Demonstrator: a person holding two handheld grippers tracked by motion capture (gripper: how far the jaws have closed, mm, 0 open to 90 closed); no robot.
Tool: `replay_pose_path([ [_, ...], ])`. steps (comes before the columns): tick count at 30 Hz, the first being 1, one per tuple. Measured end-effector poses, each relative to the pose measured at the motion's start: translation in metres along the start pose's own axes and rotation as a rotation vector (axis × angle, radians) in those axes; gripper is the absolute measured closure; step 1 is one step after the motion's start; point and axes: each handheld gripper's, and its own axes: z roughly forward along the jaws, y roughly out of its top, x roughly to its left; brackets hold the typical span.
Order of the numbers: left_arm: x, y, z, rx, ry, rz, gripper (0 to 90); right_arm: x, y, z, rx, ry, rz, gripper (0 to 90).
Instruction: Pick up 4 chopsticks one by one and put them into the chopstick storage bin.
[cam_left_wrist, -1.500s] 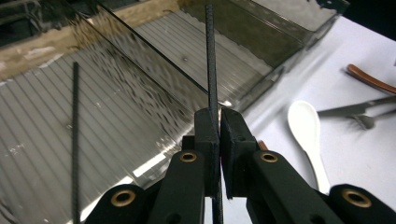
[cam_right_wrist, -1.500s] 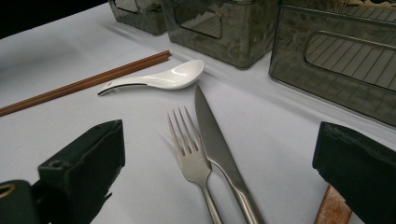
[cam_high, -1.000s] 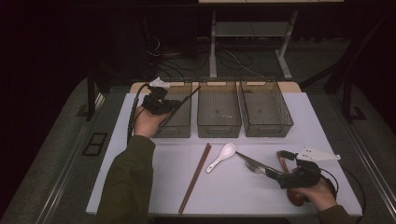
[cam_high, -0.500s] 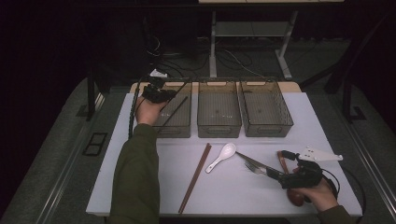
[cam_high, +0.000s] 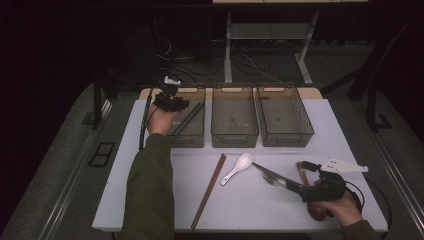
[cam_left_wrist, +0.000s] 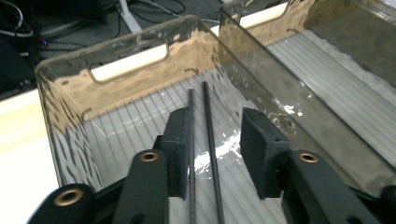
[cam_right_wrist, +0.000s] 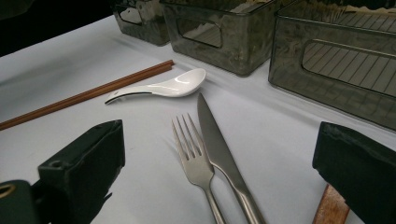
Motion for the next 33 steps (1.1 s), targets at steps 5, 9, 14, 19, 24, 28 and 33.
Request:
replay_pose_path([
  [5,-0.005,0.004,-0.008,-0.033,-0.047,0.002,54.5,0.001,0.0,0.0,0.003,-0.002,-0.002,2.7],
  [9,-0.009,0.007,-0.016,-0.049,-0.065,-0.008,51.2,0.0,0.0,0.0,0.0,-0.008,0.004,2.7],
  [14,-0.019,0.006,-0.031,-0.041,-0.092,-0.004,45.8,0.0,0.0,0.0,-0.002,-0.005,0.005,2.7],
  [19,-0.029,0.001,-0.049,-0.069,-0.133,-0.006,40.7,-0.001,0.0,0.001,0.0,-0.005,0.001,2.7],
  [24,-0.041,-0.008,-0.064,-0.062,-0.163,0.017,36.0,-0.001,0.0,0.001,0.001,-0.007,0.002,2.7],
  [28,-0.054,-0.019,-0.074,-0.07,-0.178,0.029,34.5,0.0,0.0,0.001,0.004,-0.008,0.003,2.7],
  [33,-0.071,-0.038,-0.084,-0.071,-0.201,0.054,34.4,0.0,0.0,0.002,0.006,-0.011,0.003,2.7],
])
